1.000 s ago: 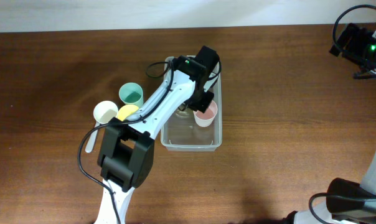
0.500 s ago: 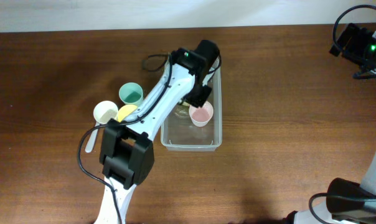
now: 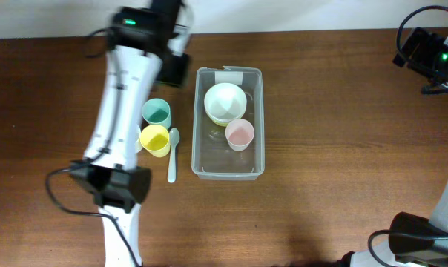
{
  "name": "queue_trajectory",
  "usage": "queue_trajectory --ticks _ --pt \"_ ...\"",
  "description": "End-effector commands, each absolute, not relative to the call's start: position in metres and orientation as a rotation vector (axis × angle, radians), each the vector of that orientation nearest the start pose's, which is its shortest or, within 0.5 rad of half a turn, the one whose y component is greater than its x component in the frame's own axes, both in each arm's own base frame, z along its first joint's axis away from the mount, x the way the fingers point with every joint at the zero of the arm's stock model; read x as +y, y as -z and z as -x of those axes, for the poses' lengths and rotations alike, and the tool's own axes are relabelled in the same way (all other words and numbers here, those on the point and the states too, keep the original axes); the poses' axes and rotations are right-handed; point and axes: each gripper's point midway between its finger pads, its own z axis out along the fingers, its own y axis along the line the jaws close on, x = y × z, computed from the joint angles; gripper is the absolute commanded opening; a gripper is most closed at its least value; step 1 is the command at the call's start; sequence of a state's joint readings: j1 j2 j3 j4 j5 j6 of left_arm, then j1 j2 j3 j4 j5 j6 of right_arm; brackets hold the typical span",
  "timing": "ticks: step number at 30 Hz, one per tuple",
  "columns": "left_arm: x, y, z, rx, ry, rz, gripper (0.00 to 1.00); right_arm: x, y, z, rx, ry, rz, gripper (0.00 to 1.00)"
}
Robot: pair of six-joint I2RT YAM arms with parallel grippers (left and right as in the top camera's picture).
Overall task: Pack container
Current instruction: 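Move the left gripper to the green cup and grasp it, then place the green cup into the container near the pink cup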
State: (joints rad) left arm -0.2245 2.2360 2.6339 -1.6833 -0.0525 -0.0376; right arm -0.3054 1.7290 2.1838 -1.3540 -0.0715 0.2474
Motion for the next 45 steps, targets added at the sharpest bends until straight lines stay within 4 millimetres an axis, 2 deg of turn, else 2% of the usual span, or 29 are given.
queue_trajectory --ticks 1,4,7,13,18,22,27,29,31,33,37,39,40,41,42,44,45 --pt "-0.037 -0.245 -0.445 2.845 0.019 -0.151 0.44 -0.113 -0.346 -0.392 2.373 -0.054 -0.641 0.99" --pt "-0.029 -0.221 -0.448 2.878 0.162 -0.24 0.45 -0.113 -0.346 -0.392 2.373 -0.054 -0.641 0.99" --pt "-0.018 -0.191 -0.459 2.897 0.157 -0.235 0.45 -0.113 -0.346 -0.392 2.373 -0.054 -0.641 0.99" --pt "-0.02 -0.14 -0.455 2.967 0.163 -0.303 0.45 -0.113 -0.346 -0.392 2.373 -0.054 -0.641 0.99" --pt "-0.011 -0.11 -0.46 2.976 0.089 -0.296 0.48 -0.113 -0.346 -0.392 2.373 -0.053 -0.641 0.99" --pt "-0.011 -0.08 -0.462 2.976 0.091 -0.282 0.5 -0.113 -0.346 -0.392 2.373 -0.054 -0.641 0.99" --pt "-0.013 -0.06 -0.461 2.976 0.104 -0.263 0.5 -0.113 -0.346 -0.392 2.373 -0.054 -0.641 0.99" --pt "-0.013 -0.057 -0.461 2.974 0.104 -0.263 0.36 -0.113 -0.346 -0.392 2.373 -0.054 -0.641 0.99" --pt "-0.013 -0.057 -0.464 2.961 0.101 -0.257 0.15 -0.113 -0.346 -0.392 2.373 -0.054 -0.641 0.99" --pt "-0.013 -0.06 -0.467 2.95 0.1 -0.257 0.03 -0.113 -0.346 -0.392 2.373 -0.054 -0.641 0.99" --pt "-0.013 -0.08 -0.482 2.893 0.09 -0.255 0.02 -0.113 -0.346 -0.392 2.373 -0.054 -0.641 0.99" --pt "-0.013 -0.105 -0.49 2.851 0.084 -0.255 0.02 -0.113 -0.346 -0.392 2.373 -0.054 -0.641 0.99" --pt "-0.015 -0.128 -0.493 2.823 0.081 -0.259 0.02 -0.113 -0.346 -0.392 2.373 -0.054 -0.641 0.99" --pt "-0.016 -0.139 -0.494 2.812 0.079 -0.263 0.02 -0.113 -0.346 -0.392 2.373 -0.054 -0.641 0.99" --pt "-0.02 -0.165 -0.493 2.787 0.081 -0.255 0.01 -0.113 -0.346 -0.392 2.373 -0.054 -0.641 0.99" --pt "-0.029 -0.196 -0.487 2.767 0.09 -0.236 0.02 -0.113 -0.346 -0.392 2.373 -0.054 -0.641 0.99" --pt "-0.039 -0.218 -0.479 2.758 0.105 -0.232 0.02 -0.113 -0.346 -0.392 2.373 -0.054 -0.641 0.99"
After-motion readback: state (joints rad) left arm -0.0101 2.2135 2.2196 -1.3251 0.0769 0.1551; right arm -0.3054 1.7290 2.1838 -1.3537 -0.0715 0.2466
